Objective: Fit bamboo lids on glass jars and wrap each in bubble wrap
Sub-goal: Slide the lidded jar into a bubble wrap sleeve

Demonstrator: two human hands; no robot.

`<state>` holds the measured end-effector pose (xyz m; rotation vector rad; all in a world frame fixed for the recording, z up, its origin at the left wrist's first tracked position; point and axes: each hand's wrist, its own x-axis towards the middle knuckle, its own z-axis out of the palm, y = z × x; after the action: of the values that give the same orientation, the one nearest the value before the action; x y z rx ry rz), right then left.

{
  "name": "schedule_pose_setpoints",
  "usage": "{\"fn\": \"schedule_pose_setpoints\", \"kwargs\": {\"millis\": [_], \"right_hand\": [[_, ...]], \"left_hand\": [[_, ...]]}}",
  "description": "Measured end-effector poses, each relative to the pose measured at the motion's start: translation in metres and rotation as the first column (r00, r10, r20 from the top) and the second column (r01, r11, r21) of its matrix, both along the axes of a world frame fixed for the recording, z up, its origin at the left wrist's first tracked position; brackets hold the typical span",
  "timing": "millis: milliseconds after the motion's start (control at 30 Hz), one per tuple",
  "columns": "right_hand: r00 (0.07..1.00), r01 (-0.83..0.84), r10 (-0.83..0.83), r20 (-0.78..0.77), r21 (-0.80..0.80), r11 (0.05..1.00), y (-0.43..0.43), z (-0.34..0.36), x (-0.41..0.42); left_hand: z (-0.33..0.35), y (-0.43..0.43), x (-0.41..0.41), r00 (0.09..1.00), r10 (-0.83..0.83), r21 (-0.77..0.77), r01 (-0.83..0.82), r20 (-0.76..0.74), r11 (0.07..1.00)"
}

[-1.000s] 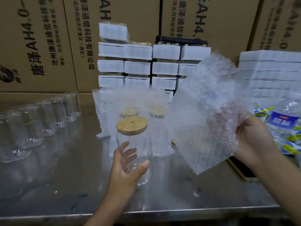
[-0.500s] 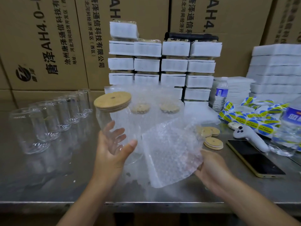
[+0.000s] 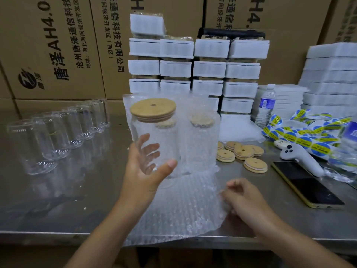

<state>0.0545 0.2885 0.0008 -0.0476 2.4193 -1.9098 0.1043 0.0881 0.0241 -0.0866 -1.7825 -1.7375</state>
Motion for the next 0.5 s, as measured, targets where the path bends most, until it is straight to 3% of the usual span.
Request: {"fn": "schedule_pose_setpoints", "kwargs": {"millis": [100, 167, 300, 500], "right_hand": [[0.937, 0.027, -0.039, -0.348, -0.041, 0.999, 0.007, 0.011, -0.001], [0.872, -0.097, 0.041, -0.488, -0.089, 0.991, 0.009, 0.023, -0.001], [0.804, -0.372, 0.329, -0.495, 0.012, 0.928, 0.0, 0.035, -0.003], [0.852, -0.257, 0.187, -0.489, -0.08, 0.963, -0.006, 0.035, -0.014]], "left_hand": [[-0.006, 0.015, -0.006, 0.998, -0.051, -0.033, 0.052, 0.039, 0.998], [-0.009, 0.027, -0.01, 0.994, -0.082, -0.073, 0.088, 0.076, 0.993], [-0.014, 0.057, -0.019, 0.979, -0.155, -0.108, 0.17, 0.13, 0.98], [-0.022, 0.073, -0.03, 0.957, -0.178, -0.139, 0.214, 0.229, 0.967]]}}
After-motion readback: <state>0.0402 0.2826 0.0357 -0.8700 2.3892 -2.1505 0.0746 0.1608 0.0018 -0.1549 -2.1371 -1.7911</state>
